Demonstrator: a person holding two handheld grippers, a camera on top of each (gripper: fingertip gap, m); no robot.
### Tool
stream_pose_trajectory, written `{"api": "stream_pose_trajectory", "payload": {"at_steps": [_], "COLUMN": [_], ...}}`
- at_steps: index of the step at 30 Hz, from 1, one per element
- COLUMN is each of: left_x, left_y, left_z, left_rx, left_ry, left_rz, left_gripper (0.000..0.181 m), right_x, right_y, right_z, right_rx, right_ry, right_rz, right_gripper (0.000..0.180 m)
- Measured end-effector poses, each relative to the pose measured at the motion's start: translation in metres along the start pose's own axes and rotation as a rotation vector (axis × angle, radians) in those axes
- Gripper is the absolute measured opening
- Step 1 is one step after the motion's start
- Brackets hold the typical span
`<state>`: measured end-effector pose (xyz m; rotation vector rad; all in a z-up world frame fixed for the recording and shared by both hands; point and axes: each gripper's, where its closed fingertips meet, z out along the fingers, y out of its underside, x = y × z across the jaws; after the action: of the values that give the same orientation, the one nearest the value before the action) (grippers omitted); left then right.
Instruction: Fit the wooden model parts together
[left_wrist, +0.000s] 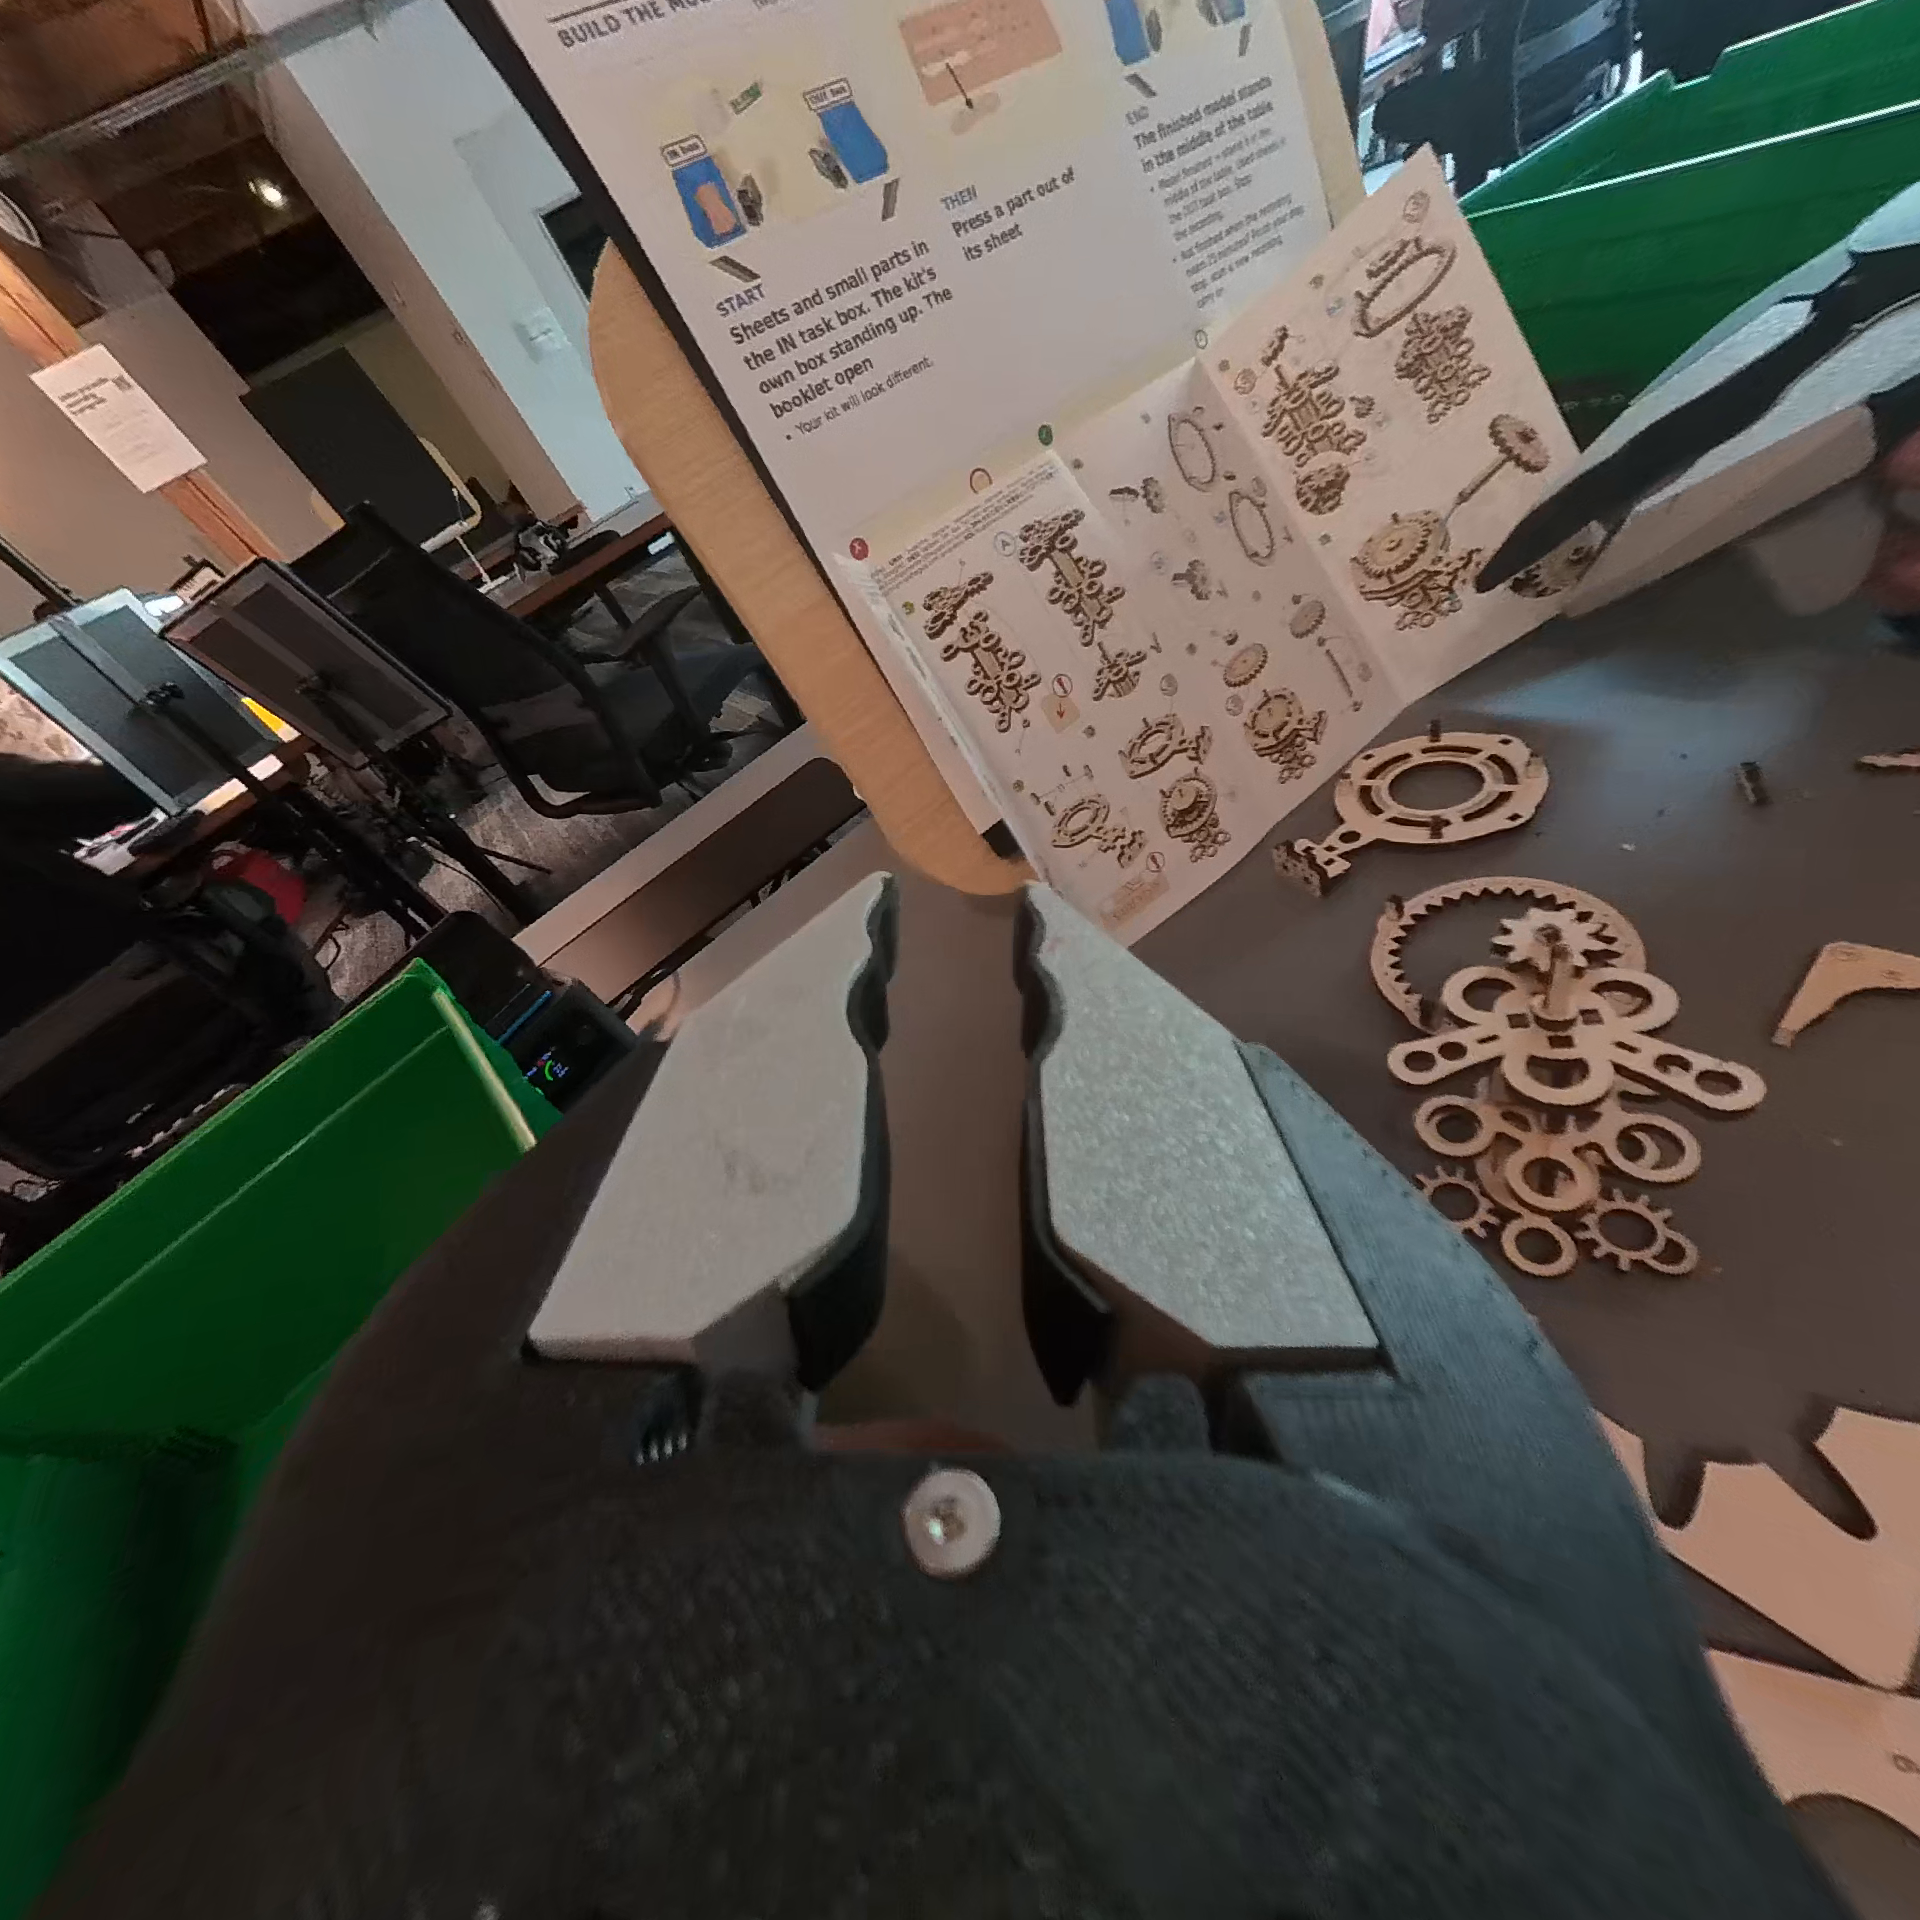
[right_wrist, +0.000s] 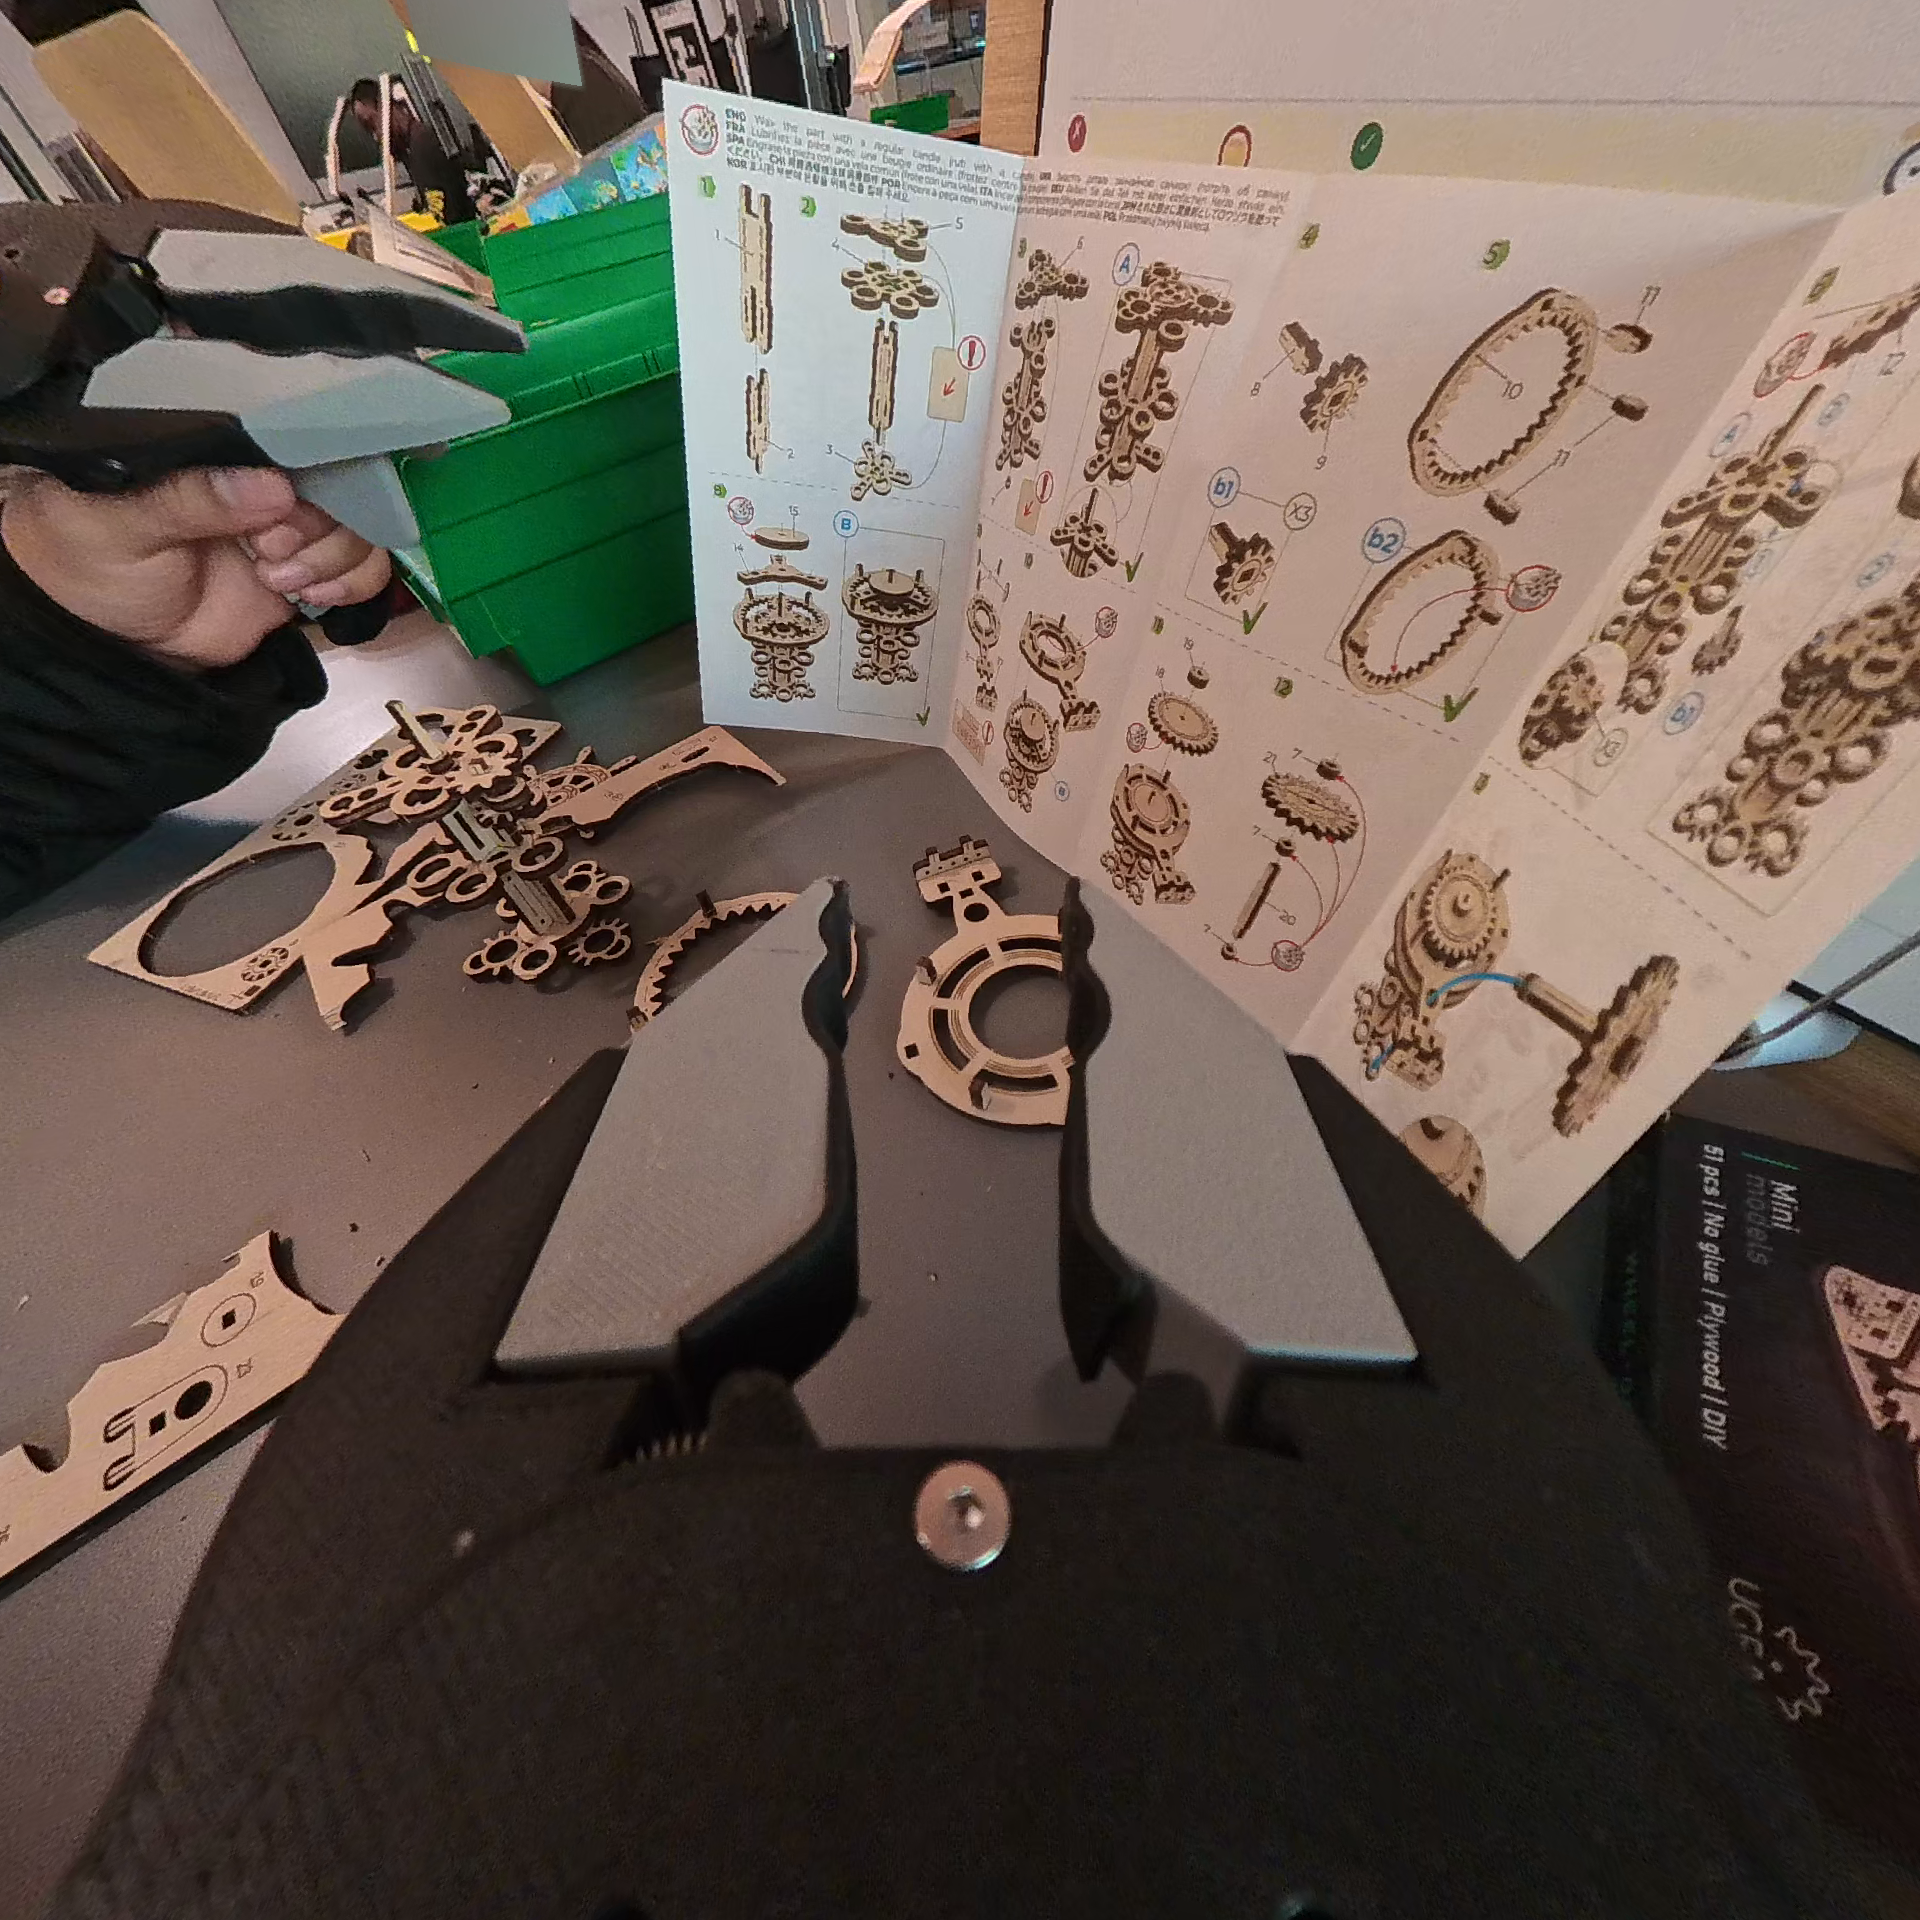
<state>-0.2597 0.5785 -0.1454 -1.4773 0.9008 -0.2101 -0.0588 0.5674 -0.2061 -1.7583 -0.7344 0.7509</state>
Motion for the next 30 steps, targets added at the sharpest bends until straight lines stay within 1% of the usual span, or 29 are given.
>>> {"api": "stream_pose_trajectory", "payload": {"at_steps": [9, 14, 17, 19, 24, 30], "left_x": [0.002, 0.037, 0.065, 0.079, 0.098, 0.114], "left_y": [0.001, -0.003, 0.007, 0.014, 0.035, 0.037], "left_z": [0.0, -0.003, -0.009, -0.012, -0.013, -0.016], "left_rx": [-0.004, 0.006, -0.056, -0.091, -0.179, -0.183], "left_ry": [0.017, 0.22, 0.4, 0.469, 0.552, 0.616], "left_rz": [-0.006, 0.012, 0.031, 0.071, 0.144, 0.144], "left_gripper": [0.018, 0.02, 0.023, 0.025, 0.033, 0.03], "right_x": [0.0, -0.006, -0.018, -0.029, -0.06, -0.089], "right_y": [0.0, 0.0, -0.003, -0.004, -0.007, -0.001], "right_z": [0.0, 0.001, 0.001, 0.002, 0.005, 0.009], "right_rx": [-0.001, 0.003, 0.015, 0.022, 0.032, 0.002], "right_ry": [-0.001, -0.024, -0.083, -0.133, -0.255, -0.35], "right_rz": [0.002, -0.002, -0.012, -0.029, -0.081, -0.138], "right_gripper": [0.037, 0.038, 0.041, 0.042, 0.044, 0.045]}}
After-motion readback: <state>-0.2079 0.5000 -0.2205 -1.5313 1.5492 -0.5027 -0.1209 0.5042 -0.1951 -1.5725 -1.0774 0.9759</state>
